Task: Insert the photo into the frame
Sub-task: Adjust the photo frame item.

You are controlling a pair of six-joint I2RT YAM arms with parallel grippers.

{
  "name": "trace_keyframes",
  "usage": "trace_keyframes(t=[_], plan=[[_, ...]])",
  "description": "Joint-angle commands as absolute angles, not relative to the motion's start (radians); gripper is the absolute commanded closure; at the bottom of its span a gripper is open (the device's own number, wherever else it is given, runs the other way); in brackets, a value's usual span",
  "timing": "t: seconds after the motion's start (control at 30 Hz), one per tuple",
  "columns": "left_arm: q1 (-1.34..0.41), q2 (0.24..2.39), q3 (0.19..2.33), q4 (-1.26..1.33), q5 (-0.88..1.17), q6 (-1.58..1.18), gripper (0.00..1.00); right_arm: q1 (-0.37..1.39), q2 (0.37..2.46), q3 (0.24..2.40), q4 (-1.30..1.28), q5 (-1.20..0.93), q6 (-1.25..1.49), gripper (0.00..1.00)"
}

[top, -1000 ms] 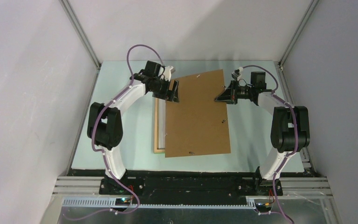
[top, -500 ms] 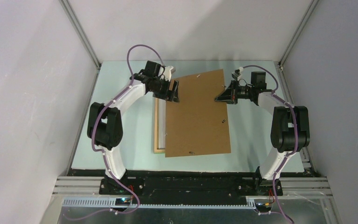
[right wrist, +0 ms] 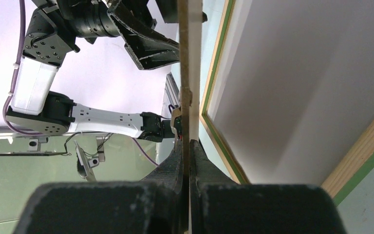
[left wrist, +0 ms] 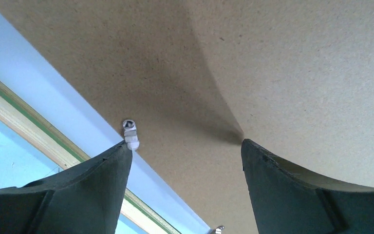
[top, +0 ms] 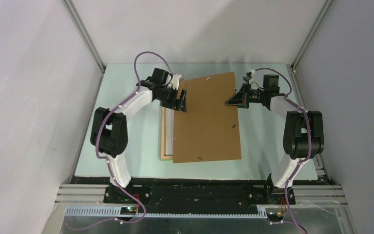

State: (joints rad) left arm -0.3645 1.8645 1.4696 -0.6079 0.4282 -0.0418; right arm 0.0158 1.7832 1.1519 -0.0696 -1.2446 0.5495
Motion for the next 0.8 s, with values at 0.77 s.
trace_keyframes(t=[0.77], plan=[[-0.4,1.576,1.212,-0.606,0.503,0.077,0.07,-0.029,1.736,1.171,-0.01,-1.327,0.601,1.0]])
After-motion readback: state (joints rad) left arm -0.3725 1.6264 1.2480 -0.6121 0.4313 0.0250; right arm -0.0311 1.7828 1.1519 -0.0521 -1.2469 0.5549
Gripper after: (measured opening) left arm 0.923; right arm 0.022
